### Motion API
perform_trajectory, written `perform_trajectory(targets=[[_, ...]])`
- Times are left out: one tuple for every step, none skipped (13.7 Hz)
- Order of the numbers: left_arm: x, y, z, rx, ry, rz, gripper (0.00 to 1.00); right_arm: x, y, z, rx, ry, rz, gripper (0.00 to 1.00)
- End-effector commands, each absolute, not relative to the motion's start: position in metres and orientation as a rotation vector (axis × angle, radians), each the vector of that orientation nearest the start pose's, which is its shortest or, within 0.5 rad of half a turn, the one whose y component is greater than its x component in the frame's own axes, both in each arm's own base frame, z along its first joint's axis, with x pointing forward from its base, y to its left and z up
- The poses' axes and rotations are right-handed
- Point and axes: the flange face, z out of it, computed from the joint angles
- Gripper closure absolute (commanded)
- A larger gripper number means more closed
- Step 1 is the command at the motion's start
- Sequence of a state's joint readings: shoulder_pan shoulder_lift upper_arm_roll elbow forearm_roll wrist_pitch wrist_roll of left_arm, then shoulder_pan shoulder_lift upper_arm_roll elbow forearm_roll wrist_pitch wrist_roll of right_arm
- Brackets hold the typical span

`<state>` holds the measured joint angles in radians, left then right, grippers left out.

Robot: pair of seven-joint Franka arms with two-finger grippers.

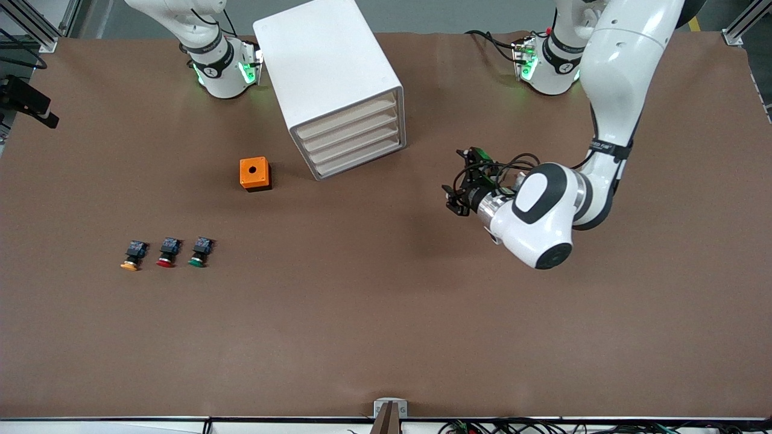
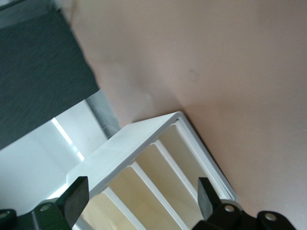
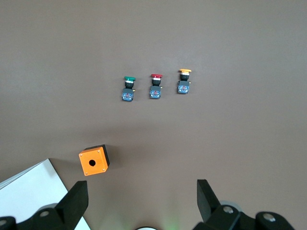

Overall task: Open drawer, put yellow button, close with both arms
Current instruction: 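Move the left gripper to the white cabinet's top drawer front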

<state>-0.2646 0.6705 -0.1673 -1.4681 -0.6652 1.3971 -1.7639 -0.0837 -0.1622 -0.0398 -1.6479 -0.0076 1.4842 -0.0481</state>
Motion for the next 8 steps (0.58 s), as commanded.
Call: perform_trajectory(targets=[[0.55,-0.334,0.277,-1.673,-1.692,1.456,0.0,0.487,-0.067,0.668,-3.145,0.117,-0.004,0.0],[0.547,-0.337,0.274,-1.64,-1.681,1.48,0.0,0.487,-0.067,0.668,-3.145,0.117,-0.004,0.0],[0.545,-0.338,0.272,-1.606,-1.677,1.487,0.0,0.487,-0.067,0.668,-3.145,0.117,-0.004,0.0],[0.543,-0.341,0.275,-1.562,-1.671,1.511,0.0,0.487,-0.067,0.668,-3.145,0.117,-0.004,0.0],[0.54,-0.344,0.277,-1.492,-1.652,1.572,0.0,0.487,-0.066,0.668,-3.145,0.114,-0.004,0.0],[0.54,-0.349,0.28,-1.422,-1.639,1.615,0.0,0.487,-0.066,0.668,-3.145,0.114,-0.004,0.0],[0.541,-0.352,0.277,-1.34,-1.65,1.628,0.0,0.487,-0.067,0.668,-3.145,0.117,-0.006,0.0],[0.54,-0.355,0.276,-1.276,-1.658,1.63,0.0,0.487,-0.067,0.668,-3.145,0.117,-0.004,0.0]])
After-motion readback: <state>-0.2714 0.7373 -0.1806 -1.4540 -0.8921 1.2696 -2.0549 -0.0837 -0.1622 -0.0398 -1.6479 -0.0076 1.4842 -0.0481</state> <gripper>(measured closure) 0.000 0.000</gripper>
